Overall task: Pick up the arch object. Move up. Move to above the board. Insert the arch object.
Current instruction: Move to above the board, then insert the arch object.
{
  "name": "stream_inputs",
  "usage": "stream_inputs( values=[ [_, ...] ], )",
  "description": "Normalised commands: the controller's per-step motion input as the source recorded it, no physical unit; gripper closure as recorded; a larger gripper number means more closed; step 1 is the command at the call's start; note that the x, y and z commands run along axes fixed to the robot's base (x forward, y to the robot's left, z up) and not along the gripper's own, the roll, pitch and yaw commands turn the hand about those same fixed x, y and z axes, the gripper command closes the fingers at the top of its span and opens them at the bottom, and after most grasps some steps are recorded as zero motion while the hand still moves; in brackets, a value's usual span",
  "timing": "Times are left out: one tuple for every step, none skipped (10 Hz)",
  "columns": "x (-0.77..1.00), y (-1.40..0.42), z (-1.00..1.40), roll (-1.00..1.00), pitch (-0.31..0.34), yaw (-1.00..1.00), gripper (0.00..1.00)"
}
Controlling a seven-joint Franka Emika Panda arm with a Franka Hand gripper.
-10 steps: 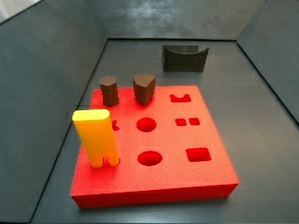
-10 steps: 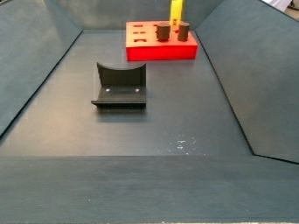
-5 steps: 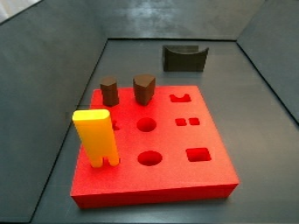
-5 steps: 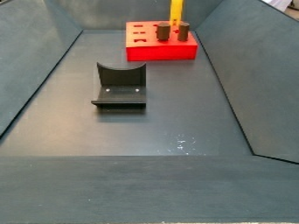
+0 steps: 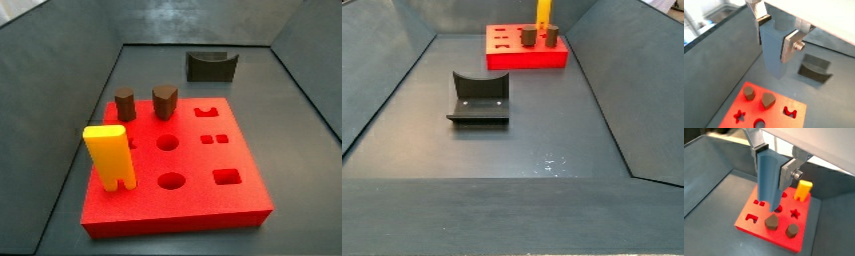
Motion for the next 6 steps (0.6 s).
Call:
stream_inputs(
  values=[
    [0.06, -0.12, 0.03, 0.06, 0.209, 1.00, 1.00],
    [0.06, -0.07, 0.02, 0.06, 0.197, 0.80, 1.00],
    [0.06, -0.05, 0.02, 0.06, 0.160, 0.48, 1.00],
    [0.06, -0.04, 0.02, 0.06, 0.127, 0.25, 1.00],
    [0.79, -0.02, -0.49, -0.29, 0.000, -0.05, 1.00],
    [0.73, -0.05, -0.44, -0.32, 0.000, -0.17, 1.00]
  ],
)
